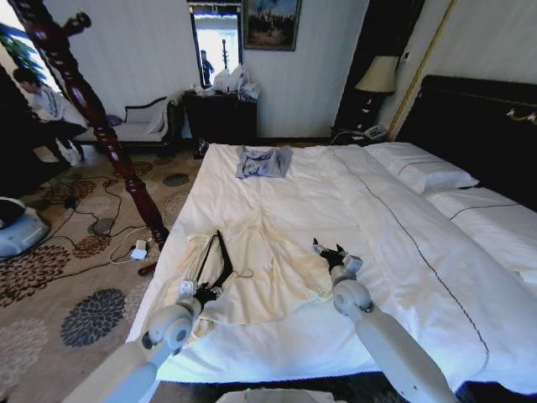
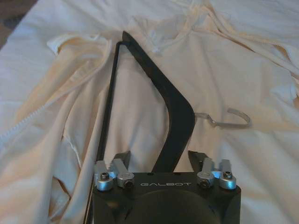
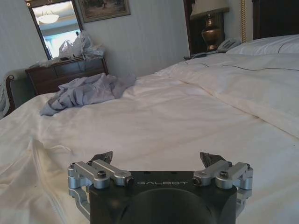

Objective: Pick up the clothes from the bed and hang them on the clothes hanger.

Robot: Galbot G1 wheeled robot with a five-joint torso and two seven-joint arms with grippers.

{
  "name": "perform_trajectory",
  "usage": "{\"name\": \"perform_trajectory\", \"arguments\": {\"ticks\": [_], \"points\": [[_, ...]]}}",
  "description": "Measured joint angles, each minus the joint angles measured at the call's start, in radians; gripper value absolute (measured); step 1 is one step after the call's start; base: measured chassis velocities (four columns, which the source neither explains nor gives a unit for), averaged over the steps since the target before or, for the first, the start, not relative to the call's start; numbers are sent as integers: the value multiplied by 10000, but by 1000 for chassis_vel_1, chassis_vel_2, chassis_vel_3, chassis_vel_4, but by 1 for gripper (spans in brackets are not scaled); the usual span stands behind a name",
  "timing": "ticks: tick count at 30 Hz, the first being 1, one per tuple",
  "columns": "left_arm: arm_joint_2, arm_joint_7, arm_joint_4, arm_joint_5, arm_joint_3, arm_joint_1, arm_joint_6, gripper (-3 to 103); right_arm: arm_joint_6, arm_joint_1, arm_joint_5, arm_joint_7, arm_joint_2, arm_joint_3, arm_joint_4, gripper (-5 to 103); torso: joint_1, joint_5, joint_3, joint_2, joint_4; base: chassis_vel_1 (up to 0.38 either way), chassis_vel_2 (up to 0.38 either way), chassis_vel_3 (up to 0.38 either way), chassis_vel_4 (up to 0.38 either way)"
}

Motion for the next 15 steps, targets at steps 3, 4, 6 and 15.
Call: {"name": "perform_trajectory", "arguments": {"ticks": [3,4,6,15], "points": [[2,252,44,-395,-103,-3,177,85,-5,0,-8,27,18,-1,14,100,0,0,0,-1,0,0,0,0,0],[2,252,44,-395,-103,-3,177,85,-5,0,-8,27,18,-1,14,100,0,0,0,-1,0,0,0,0,0],[1,399,85,-587,-134,-31,236,90,-10,-1,-13,46,19,-1,28,100,0,1,0,0,0,0,0,0,0],[-86,476,211,-1108,-91,-151,323,83,-29,-121,-29,126,-26,72,76,100,0,1,0,0,0,0,0,0,0]]}}
